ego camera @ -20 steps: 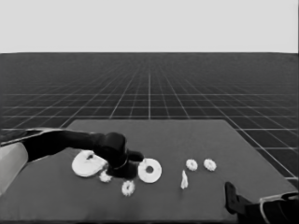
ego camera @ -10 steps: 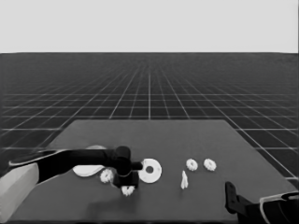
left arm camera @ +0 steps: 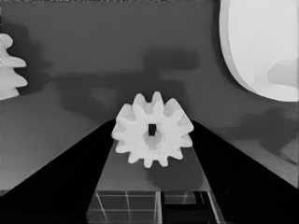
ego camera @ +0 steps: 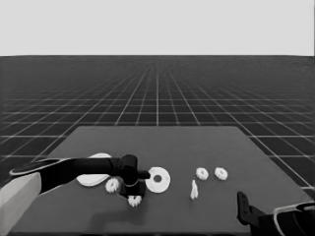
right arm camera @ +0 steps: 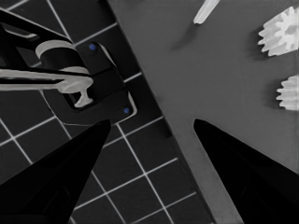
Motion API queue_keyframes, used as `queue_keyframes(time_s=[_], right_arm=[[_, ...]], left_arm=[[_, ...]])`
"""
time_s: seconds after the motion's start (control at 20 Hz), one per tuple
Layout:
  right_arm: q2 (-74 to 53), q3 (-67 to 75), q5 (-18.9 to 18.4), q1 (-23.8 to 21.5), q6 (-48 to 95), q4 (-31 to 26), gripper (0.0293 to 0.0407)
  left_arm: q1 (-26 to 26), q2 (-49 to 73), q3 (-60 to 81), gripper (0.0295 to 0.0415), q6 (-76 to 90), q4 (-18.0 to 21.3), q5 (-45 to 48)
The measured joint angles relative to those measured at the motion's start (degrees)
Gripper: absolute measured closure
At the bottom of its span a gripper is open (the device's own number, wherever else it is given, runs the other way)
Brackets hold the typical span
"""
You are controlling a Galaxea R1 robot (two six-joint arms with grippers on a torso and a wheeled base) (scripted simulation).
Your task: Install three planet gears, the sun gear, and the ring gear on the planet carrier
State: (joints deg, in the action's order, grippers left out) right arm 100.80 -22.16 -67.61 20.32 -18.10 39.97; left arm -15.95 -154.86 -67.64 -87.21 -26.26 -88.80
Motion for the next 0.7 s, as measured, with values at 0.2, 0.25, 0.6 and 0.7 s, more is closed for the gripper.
queue_keyframes(time_s=[0.2,0.25,0.6,0.7], right_arm=[[0.0,0.0,0.0,0.0,0.0,0.0,0.0315],[0.0,0.0,0.0,0.0,0.0,0.0,0.0315],[0.0,0.0,0.0,0.0,0.0,0.0,0.0315],[0.0,0.0,0.0,0.0,0.0,0.0,0.0315]], left_arm=[[0.0,0.0,0.0,0.0398,0.0,0.0,0.0],[4.5,0.92,4.34,0.0398,-3.03,4.98,-1.8],[13.59,1.33,7.86,0.0398,-6.07,13.63,-2.07],[13.73,1.33,7.87,0.0398,-6.09,13.78,-2.05]])
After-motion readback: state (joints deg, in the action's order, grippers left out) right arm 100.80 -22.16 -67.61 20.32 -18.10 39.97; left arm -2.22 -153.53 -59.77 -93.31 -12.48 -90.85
